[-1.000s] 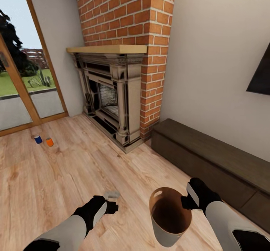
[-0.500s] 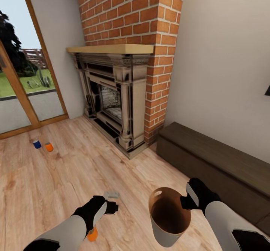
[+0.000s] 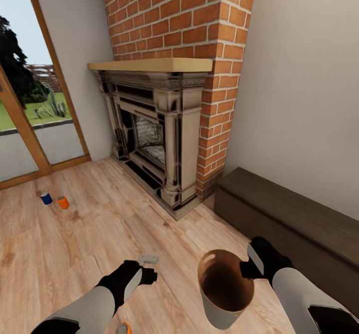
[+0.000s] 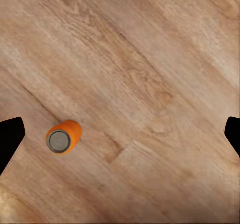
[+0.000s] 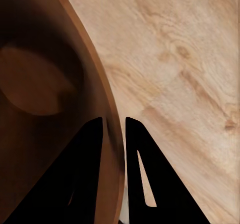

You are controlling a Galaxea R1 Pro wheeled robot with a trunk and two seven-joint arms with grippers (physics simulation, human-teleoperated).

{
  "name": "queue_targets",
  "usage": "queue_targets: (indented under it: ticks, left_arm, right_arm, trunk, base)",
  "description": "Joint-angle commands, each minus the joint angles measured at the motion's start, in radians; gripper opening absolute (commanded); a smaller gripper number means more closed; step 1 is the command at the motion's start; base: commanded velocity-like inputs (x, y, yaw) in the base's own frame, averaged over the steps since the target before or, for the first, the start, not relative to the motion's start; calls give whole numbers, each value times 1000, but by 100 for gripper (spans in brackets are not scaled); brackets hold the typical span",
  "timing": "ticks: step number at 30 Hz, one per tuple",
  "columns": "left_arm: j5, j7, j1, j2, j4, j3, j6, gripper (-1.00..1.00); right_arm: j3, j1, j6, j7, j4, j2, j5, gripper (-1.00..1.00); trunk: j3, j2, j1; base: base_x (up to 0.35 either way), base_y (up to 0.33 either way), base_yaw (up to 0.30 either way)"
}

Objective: Put the three can of soda from the living room inside the tash can in the kitchen.

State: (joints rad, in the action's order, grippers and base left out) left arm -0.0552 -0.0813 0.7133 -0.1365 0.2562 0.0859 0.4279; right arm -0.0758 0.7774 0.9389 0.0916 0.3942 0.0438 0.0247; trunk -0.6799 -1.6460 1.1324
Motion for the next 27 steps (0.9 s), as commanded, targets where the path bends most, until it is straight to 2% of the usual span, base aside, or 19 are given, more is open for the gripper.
queue_targets:
  ticks: [1,12,27]
  left_arm:
    - [0,0,0,0,0,0,0,100]
    - [0,0,0,0,2,0,-7,100]
    - [0,0,0,0,3,0,-11,100]
  right_arm:
    - [-3,0,-2,-4,0,-1,-23,-100]
    - [-2,0,-2,-3,0,-6,-20,-100]
    - [-2,0,-2,-3,-1,-12,-18,-100]
  trunk:
    - [0,0,0]
    - [0,0,0]
    - [0,0,0]
  base:
    - [260,114,0]
    - [183,56,0]
    - [-24,75,0]
